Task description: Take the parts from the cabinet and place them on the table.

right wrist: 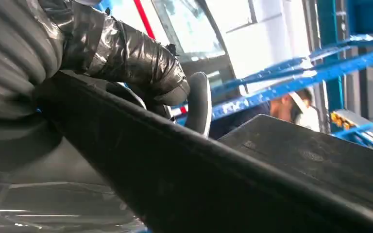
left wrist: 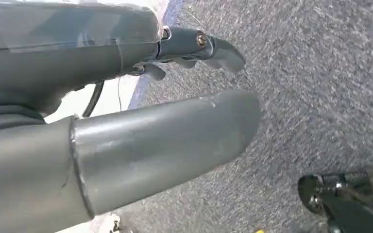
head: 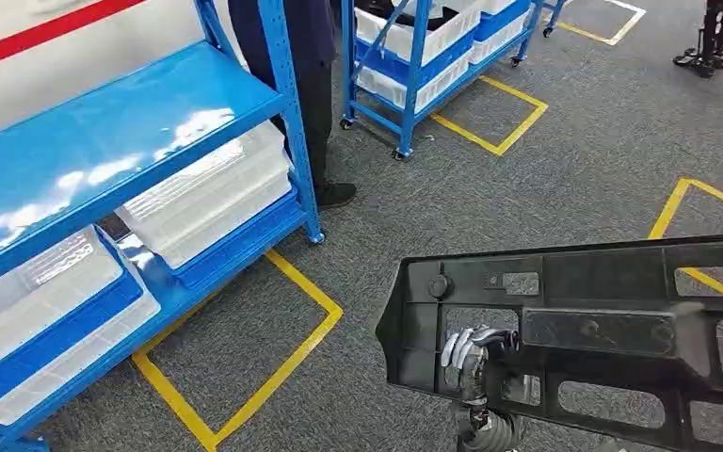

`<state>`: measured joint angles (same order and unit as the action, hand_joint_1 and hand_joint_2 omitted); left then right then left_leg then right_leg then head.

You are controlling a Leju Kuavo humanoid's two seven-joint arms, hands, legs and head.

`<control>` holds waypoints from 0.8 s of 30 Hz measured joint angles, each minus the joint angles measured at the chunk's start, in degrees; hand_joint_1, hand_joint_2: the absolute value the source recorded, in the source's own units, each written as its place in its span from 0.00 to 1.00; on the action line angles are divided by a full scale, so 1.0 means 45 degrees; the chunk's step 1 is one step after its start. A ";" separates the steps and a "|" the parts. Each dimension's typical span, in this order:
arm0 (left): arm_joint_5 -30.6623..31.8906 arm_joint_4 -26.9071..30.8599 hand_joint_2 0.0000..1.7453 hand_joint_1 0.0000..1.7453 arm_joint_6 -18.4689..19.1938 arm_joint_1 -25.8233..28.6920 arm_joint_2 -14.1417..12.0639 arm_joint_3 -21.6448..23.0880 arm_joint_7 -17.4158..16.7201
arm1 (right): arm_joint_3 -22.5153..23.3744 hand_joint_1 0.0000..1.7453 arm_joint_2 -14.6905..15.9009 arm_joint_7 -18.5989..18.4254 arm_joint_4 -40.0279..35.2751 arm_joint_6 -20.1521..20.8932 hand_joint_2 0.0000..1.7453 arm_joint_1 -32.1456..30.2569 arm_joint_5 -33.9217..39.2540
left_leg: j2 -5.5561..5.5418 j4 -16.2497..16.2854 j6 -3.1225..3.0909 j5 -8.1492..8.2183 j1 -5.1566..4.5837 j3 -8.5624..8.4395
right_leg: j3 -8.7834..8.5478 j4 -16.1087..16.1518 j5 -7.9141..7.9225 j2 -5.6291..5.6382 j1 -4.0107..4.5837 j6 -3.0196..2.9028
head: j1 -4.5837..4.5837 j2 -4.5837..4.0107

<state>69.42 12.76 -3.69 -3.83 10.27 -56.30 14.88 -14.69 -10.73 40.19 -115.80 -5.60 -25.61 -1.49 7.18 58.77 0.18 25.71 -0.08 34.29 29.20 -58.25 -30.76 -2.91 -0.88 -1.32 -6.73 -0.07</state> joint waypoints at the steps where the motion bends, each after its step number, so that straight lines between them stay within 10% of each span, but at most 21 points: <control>1: -0.0005 0.0000 0.00 0.00 0.0005 0.0007 0.0000 0.0000 0.0000 | 0.0015 1.00 -0.0039 0.0000 0.0010 0.0005 1.00 -0.0015 0.0000 | -0.0648 0.0260 0.0086 0.0415 0.0060 0.0058 | 0.0083 0.0002 0.0094 0.0086 0.0010 -0.0093 | 0.0004 0.0000; 3: -0.0010 -0.0005 0.00 0.00 0.0005 0.0077 0.0005 -0.0010 0.0000 | 0.0034 1.00 -0.0048 0.0000 0.0034 0.0039 1.00 -0.0008 0.0020 | -0.1367 0.1864 0.0141 0.1698 0.0102 0.0560 | 0.0287 -0.0011 0.0268 0.0357 0.0024 -0.0203 | 0.0004 0.0000; 5: -0.0020 -0.0005 0.00 0.00 0.0005 0.0131 0.0010 -0.0015 0.0000 | 0.0044 1.00 -0.0058 0.0000 0.0068 0.0044 1.00 -0.0010 0.0024 | -0.1471 0.3449 0.0165 0.2334 0.0107 0.1032 | 0.0506 -0.0069 0.0415 0.0681 0.0083 -0.0233 | 0.0000 0.0000; 7: -0.0054 -0.0005 0.00 0.00 0.0005 0.0126 0.0010 -0.0024 0.0005 | 0.0078 1.00 -0.0058 0.0000 0.0116 0.0044 1.00 -0.0012 0.0024 | -0.1496 0.2990 0.0120 0.1759 0.0107 0.0592 | 0.0659 -0.0160 0.0491 0.1027 0.0095 -0.0197 | 0.0000 0.0000; 9: -0.0112 -0.0005 0.00 0.00 0.0005 0.0120 0.0010 -0.0034 0.0010 | 0.0126 1.00 -0.0092 0.0000 0.0156 0.0058 1.00 -0.0015 0.0029 | -0.1704 0.0942 0.0036 0.0729 0.0125 -0.0611 | 0.0675 -0.0244 0.0514 0.1336 0.0087 -0.0162 | 0.0005 0.0000; 11: -0.0141 -0.0005 0.00 0.00 0.0005 0.0151 0.0005 -0.0088 0.0005 | 0.0156 1.00 -0.0141 -0.0005 0.0190 0.0087 1.00 -0.0002 0.0029 | -0.2522 -0.0138 -0.0018 0.0745 0.0141 -0.1204 | 0.0821 -0.0311 0.0586 0.1575 0.0084 -0.0028 | 0.0000 0.0000; 15: -0.0146 -0.0005 0.00 0.00 0.0010 0.0058 0.0028 -0.0102 0.0005 | 0.0199 1.00 -0.0160 0.0000 0.0209 0.0102 1.00 -0.0014 0.0029 | -0.2064 -0.0469 -0.0103 0.0707 0.0188 -0.1252 | 0.0978 -0.0257 0.0796 0.2032 0.0090 0.0332 | 0.0000 0.0000; 17: -0.0146 -0.0005 0.00 0.00 0.0015 0.0070 0.0039 -0.0107 0.0010 | 0.0223 1.00 -0.0160 0.0000 0.0223 0.0112 1.00 -0.0026 0.0029 | -0.1725 -0.0548 -0.0353 0.0589 0.0207 -0.1210 | 0.1377 -0.1150 0.0035 0.1015 0.0118 0.0398 | -0.0005 0.0000; 20: -0.0146 -0.0005 0.00 0.00 0.0019 0.0127 0.0015 -0.0151 0.0010 | 0.0243 1.00 -0.0160 0.0000 0.0292 0.0121 1.00 -0.0023 0.0024 | -0.1227 -0.0457 -0.0388 0.0566 0.0137 -0.1038 | 0.2521 -0.3779 -0.1152 0.0767 0.0057 0.0493 | -0.0005 0.0000; 22: -0.0151 -0.0005 0.00 0.00 0.0034 0.0099 0.0015 -0.0204 0.0044 | 0.0277 1.00 -0.0160 0.0000 0.0364 0.0102 1.00 -0.0029 0.0010 | -0.0890 -0.0379 -0.0386 0.0567 0.0120 -0.0968 | 0.2316 -0.3627 -0.0786 0.0705 0.0029 0.0510 | -0.0005 0.0000; 24: -0.0180 -0.0005 0.00 0.00 0.0049 0.0077 0.0034 -0.0224 0.0058 | 0.0301 1.00 -0.0165 0.0000 0.0393 0.0092 1.00 -0.0037 -0.0005 | -0.0605 -0.0313 -0.0353 0.0590 0.0118 -0.0961 | 0.1085 -0.1546 0.0216 0.0454 0.0035 0.0444 | -0.0005 0.0000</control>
<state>68.61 12.74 -3.48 -3.49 10.43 -57.31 15.15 -13.33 -11.47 40.19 -114.03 -5.18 -25.77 -1.51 4.46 57.36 -1.41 28.36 0.45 29.97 34.08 -65.20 -29.79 -0.87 -0.72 0.68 -6.75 -0.07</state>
